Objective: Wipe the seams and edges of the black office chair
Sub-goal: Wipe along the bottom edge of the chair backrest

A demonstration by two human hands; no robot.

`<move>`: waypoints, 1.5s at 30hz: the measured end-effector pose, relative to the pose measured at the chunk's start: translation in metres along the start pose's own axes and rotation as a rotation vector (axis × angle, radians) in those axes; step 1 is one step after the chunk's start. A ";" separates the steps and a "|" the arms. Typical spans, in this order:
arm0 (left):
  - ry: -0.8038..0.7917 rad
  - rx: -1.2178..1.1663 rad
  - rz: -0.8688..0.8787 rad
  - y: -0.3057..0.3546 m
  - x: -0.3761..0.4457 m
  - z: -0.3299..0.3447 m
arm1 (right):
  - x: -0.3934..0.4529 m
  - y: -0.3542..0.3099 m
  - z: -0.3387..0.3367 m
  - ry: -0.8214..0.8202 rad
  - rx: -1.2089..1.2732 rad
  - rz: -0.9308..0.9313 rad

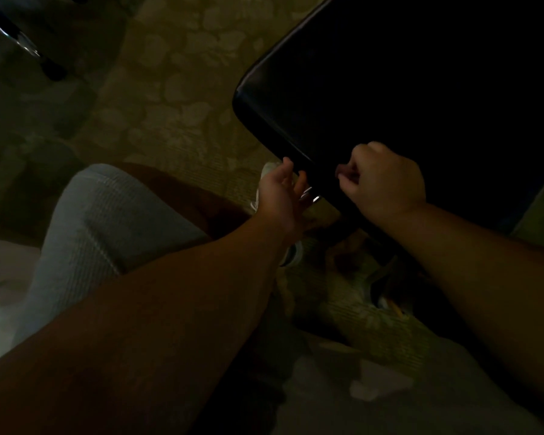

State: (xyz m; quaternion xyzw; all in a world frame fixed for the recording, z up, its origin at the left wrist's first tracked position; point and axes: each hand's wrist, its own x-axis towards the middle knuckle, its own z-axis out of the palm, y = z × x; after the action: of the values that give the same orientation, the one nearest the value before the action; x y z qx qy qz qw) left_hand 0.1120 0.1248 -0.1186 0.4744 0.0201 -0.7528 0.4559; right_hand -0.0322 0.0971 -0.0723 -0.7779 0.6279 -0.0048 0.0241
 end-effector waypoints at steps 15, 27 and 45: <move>-0.021 -0.023 0.016 0.002 0.012 -0.003 | 0.020 -0.023 0.001 -0.033 -0.044 0.003; -0.080 -0.086 0.016 0.006 0.008 0.000 | 0.030 -0.022 -0.002 -0.100 -0.092 -0.104; -0.158 -0.018 -0.039 0.006 0.028 0.016 | 0.049 0.003 0.001 -0.101 -0.058 0.014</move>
State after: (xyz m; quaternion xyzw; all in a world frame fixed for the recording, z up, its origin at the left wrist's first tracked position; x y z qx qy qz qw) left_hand 0.1018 0.0954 -0.1276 0.4091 0.0000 -0.7963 0.4456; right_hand -0.0248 0.0482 -0.0750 -0.7730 0.6313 0.0527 0.0334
